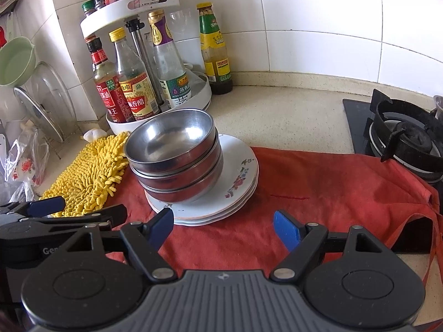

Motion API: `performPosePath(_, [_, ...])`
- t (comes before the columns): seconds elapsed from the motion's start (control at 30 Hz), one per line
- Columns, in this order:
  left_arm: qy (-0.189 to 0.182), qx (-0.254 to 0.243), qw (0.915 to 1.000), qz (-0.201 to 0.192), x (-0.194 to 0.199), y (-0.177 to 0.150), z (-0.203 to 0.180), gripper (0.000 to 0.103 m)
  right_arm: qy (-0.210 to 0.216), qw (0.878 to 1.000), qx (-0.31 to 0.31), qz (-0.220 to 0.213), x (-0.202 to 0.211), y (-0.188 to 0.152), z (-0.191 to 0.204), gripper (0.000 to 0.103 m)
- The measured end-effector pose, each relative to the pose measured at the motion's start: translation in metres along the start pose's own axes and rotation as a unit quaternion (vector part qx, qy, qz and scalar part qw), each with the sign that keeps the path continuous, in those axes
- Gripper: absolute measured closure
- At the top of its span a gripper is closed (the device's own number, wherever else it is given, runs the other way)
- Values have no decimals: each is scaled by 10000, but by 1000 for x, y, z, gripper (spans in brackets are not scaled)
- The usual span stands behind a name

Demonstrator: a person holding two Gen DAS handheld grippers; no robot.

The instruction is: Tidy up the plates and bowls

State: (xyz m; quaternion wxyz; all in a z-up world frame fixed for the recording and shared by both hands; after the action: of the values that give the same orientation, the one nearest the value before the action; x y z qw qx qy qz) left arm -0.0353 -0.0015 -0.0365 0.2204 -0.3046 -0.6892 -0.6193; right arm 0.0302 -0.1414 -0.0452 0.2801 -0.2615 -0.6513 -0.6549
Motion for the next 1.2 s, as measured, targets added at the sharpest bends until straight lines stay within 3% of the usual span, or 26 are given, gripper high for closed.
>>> performPosePath(0.43, [-58,95,9999,53,-1,-3,0,2,2,10000,23,36,-2,-1,0,26])
performPosePath(0.6, [78,-34,10000,51,-1,-3,-2,2,14,10000,-17,27,-3,-2,-2,25])
performPosePath(0.77, [-89,84,9999,1,0,-2,-1,2,-28,10000,-52,18,-5,0,-6,22])
performPosePath(1.2, [-81,58,9999,-99,2,0,-5,2,-75,9999,-78,5,-6,2,-9,22])
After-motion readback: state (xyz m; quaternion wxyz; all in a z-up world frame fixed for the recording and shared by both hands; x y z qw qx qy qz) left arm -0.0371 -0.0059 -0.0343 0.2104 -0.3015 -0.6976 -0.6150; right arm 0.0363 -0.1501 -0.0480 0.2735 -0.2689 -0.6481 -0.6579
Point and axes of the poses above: each gripper's, at about its wrist camera, not at the fingertips, and x roughly against the way its jaws point, z to its left, y to its top, the point moved 5 cm from there along -x, roughly the way its jaws point, and after that the axes turned 13 degrees about -y, right-handed, at the moved point
